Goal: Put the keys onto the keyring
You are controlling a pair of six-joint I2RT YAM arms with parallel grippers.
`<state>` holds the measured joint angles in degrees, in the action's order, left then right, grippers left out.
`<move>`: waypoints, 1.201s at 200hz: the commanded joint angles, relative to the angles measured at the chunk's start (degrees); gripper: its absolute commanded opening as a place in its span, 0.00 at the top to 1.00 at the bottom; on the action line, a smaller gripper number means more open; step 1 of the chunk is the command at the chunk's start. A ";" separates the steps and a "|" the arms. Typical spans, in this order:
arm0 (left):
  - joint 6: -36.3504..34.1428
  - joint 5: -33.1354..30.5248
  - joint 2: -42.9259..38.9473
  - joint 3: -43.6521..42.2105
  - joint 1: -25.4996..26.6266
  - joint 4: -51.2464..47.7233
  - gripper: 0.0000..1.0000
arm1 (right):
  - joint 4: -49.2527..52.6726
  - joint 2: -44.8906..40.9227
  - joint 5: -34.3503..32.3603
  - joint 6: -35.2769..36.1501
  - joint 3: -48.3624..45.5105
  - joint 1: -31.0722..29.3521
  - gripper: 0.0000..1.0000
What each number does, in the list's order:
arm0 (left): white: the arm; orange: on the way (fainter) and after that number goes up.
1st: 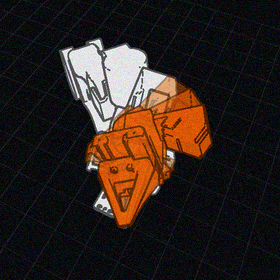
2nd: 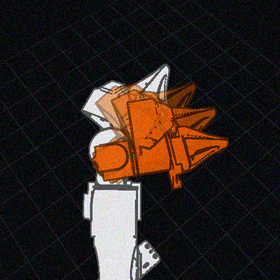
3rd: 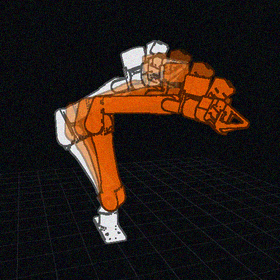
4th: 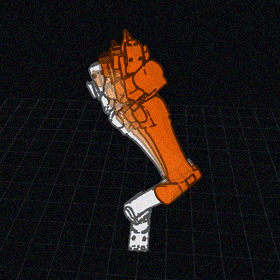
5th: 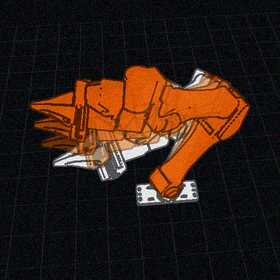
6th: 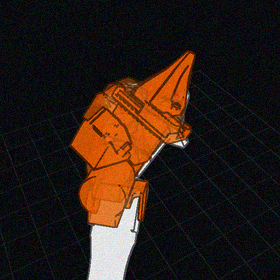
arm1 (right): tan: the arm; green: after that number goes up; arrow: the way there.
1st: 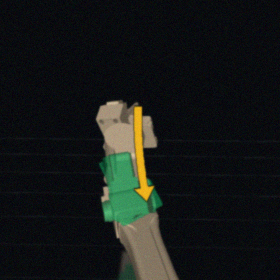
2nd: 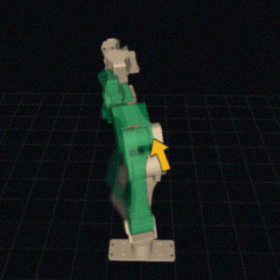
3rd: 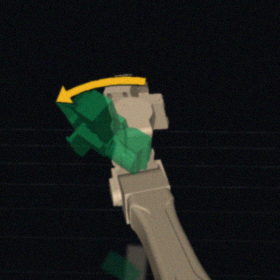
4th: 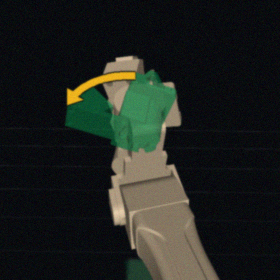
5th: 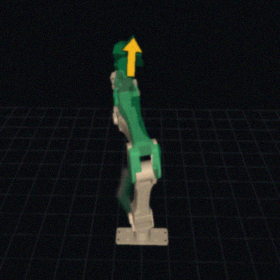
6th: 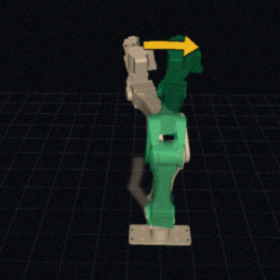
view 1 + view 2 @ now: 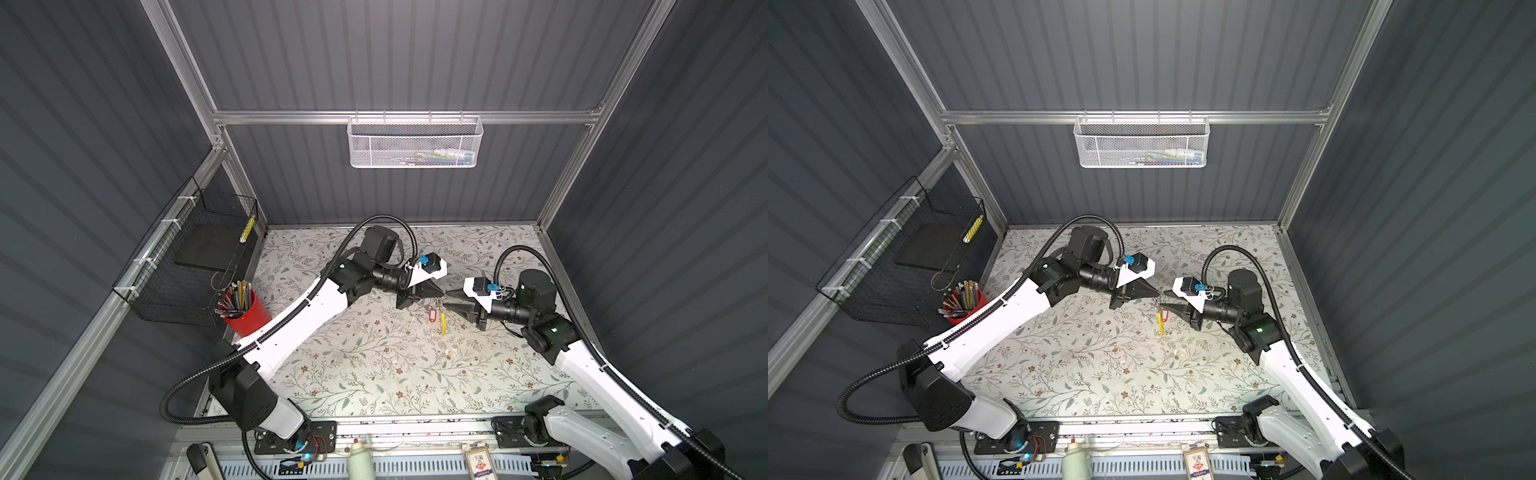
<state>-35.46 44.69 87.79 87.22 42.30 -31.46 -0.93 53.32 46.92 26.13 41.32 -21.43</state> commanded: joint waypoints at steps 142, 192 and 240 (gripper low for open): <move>-9.38 -12.51 6.43 15.44 6.25 -23.05 1.00 | 0.79 0.35 4.11 0.24 1.92 -1.98 0.85; -9.62 -13.07 6.11 14.72 6.48 -22.52 1.00 | 0.88 0.45 4.59 0.12 1.68 -2.01 1.00; -4.18 -16.58 0.49 6.18 6.31 -9.59 0.44 | -4.22 0.38 5.12 -3.91 -0.52 -2.03 1.00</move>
<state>-43.00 30.79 92.18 98.10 48.10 -49.01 0.78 53.80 50.19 25.93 42.50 -23.05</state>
